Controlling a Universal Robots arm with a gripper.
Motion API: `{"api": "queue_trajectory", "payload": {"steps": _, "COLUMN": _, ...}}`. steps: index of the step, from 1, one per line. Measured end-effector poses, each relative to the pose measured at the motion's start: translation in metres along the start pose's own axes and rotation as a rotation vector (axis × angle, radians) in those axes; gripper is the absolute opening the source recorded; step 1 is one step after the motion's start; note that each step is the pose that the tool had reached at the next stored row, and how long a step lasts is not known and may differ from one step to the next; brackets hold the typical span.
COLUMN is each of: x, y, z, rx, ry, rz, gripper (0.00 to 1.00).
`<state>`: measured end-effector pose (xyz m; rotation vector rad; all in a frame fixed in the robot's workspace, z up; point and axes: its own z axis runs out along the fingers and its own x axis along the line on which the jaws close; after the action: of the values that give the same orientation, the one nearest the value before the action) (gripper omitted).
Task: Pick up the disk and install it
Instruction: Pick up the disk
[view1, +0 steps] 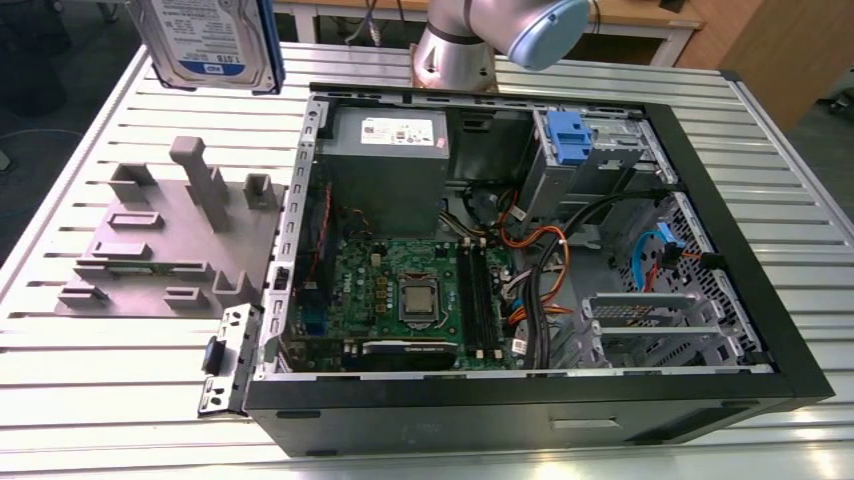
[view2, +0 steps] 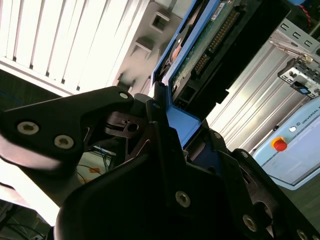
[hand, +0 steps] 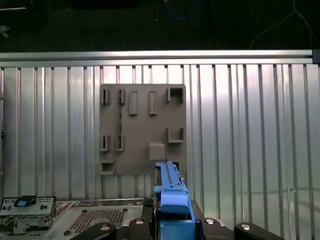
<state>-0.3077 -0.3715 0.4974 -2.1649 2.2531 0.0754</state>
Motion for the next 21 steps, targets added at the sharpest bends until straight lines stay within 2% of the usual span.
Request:
{"api": "queue_trajectory", "payload": {"steps": 16, "x": -0.0005, "y": -0.0116, "z": -0.0002, "rx": 0.0001, "ry": 0.0, "rz": 0.0, "gripper": 0.37}}
{"api": "queue_trajectory", "payload": {"steps": 17, "x": -0.0006, "y": -0.0148, "z": -0.0003, "rx": 0.0, "ry": 0.0, "rz": 0.0, "gripper": 0.37}}
{"api": "queue_trajectory", "payload": {"steps": 21, "x": -0.0007, "y": -0.0164, "z": -0.0003, "rx": 0.0001, "ry": -0.0001, "rz": 0.0, "gripper": 0.37}}
